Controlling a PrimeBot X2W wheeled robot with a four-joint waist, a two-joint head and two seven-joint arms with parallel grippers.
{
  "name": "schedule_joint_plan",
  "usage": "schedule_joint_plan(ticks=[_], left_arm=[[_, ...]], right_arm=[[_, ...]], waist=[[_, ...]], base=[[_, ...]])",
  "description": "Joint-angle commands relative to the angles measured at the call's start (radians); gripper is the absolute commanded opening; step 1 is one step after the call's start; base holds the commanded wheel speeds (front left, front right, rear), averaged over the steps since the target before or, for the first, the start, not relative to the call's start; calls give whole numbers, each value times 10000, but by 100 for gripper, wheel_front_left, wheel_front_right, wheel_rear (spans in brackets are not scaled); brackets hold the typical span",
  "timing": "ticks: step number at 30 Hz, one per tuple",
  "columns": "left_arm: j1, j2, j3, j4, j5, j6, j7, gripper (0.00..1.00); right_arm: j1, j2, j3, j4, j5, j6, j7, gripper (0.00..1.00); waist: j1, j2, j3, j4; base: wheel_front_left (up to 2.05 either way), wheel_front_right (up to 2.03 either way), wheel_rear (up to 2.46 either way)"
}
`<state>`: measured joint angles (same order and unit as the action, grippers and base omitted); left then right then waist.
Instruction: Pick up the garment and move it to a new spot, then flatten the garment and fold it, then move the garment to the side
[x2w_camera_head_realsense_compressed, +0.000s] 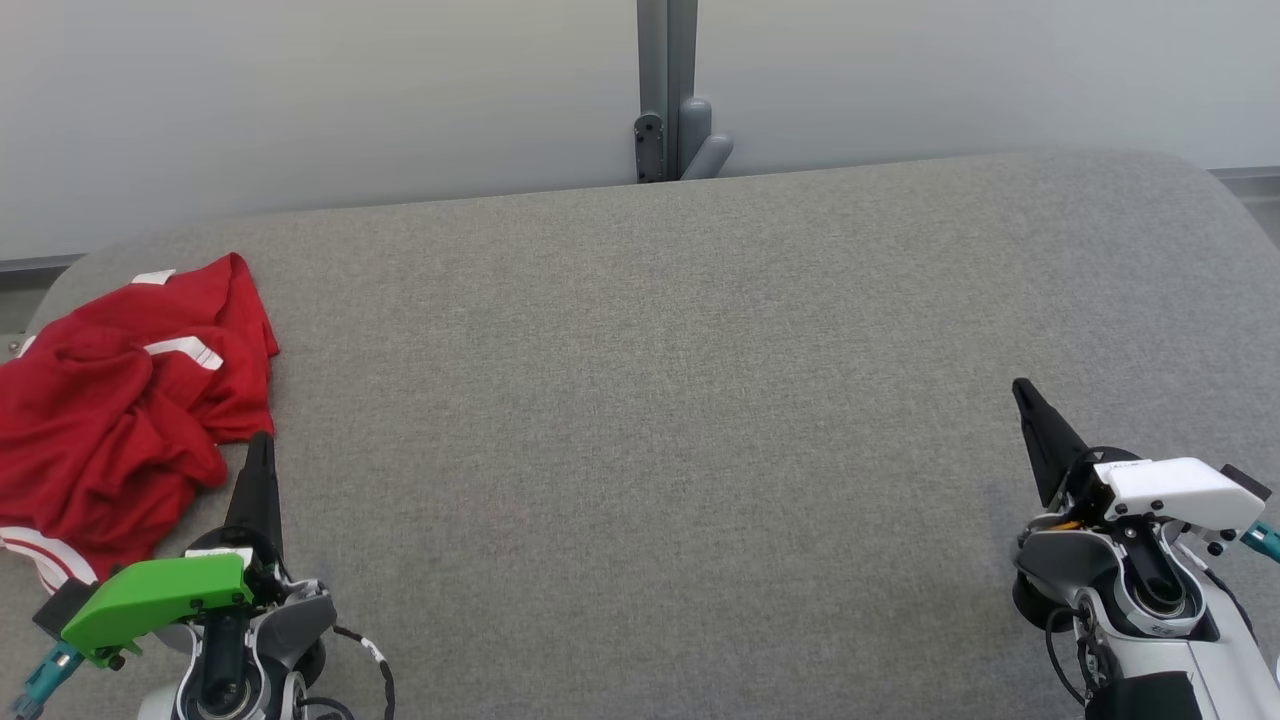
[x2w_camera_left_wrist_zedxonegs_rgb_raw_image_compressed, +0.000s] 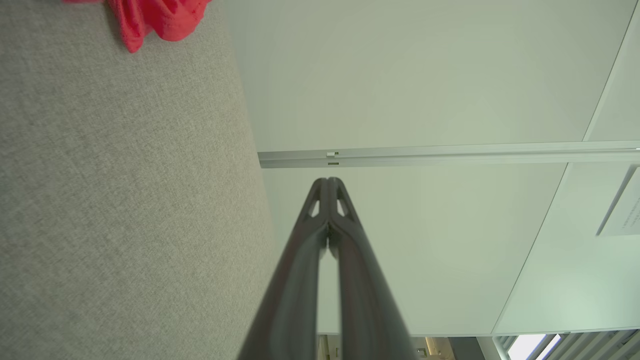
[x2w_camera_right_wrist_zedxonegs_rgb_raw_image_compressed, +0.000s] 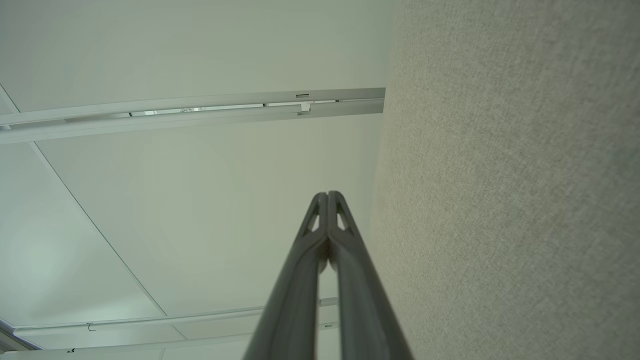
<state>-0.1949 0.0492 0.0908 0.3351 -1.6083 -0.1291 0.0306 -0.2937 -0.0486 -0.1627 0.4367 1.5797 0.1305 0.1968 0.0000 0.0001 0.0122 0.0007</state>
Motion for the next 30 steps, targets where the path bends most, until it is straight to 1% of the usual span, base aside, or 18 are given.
schedule_joint_plan(ticks=[1,23,24,27,30], left_arm=[[-112,-5,-8,4,-14,-58,-18,0],[-113,-5,-7,4,-13,-58,-19,0],[12,-2,-2,20,0,4,1,100],[179,-28,-24,193,3,21,-23,100],[123,-26,-119,112,14,19,-139,100]], right_arm=[[-106,-11,-2,6,22,4,24,0],[-106,-11,-2,6,20,4,24,0],[19,5,0,23,-3,0,-4,100],[213,58,5,155,-22,-2,-38,100],[264,45,30,-31,-108,-2,-194,100]], waist=[[0,-1,0,0],[0,-1,0,0],[0,-1,0,0],[0,-1,-1,0],[0,-1,-3,-1]], base=[[0,0,0],[0,0,0],[0,0,0],[0,0,0],[0,0,0]])
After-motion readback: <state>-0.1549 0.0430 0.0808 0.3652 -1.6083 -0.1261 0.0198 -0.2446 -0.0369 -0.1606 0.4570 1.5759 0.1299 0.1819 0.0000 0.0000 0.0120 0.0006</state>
